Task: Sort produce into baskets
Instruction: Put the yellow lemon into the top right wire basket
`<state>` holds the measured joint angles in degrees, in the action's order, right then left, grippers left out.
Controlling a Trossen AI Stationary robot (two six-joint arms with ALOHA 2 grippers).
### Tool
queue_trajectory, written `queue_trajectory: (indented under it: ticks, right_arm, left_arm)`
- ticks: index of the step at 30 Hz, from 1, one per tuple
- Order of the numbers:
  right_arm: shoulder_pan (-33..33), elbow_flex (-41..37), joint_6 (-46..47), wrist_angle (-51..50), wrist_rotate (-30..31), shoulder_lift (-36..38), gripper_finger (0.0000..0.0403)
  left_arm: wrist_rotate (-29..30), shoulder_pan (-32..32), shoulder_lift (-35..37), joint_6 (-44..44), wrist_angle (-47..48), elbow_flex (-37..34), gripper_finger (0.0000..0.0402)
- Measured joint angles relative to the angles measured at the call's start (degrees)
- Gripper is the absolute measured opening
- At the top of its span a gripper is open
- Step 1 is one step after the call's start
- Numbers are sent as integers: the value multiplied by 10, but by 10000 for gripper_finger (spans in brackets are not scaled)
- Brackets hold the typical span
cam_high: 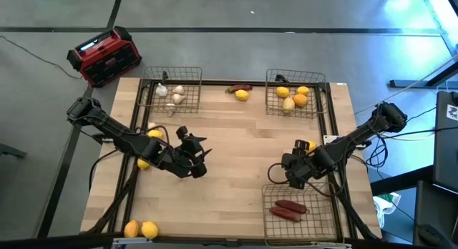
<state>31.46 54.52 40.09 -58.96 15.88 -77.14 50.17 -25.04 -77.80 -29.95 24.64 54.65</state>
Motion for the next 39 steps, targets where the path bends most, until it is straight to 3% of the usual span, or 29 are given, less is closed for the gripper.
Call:
queue_trajectory:
  ticks: [8,13,18,23,32,39]
  right_arm:
    - [0,57,6,-37,2,0,240]
    - [0,100,-9,-31,81,0,240]
    - [0,89,-64,61,180,0,240]
    - [-3,56,-111,161,196,0,240]
    - [-48,-20,-124,292,195,0,240]
    - [-95,-26,-143,297,191,0,240]
  left_arm:
    - [0,4,0,0,-2,0,210]
    - [0,19,0,-21,-2,0,210]
    - [-38,38,0,-66,4,0,210]
    - [-65,45,0,-63,17,0,210]
    - [-84,64,1,-111,193,0,210]
    - [-175,126,6,-102,330,7,210]
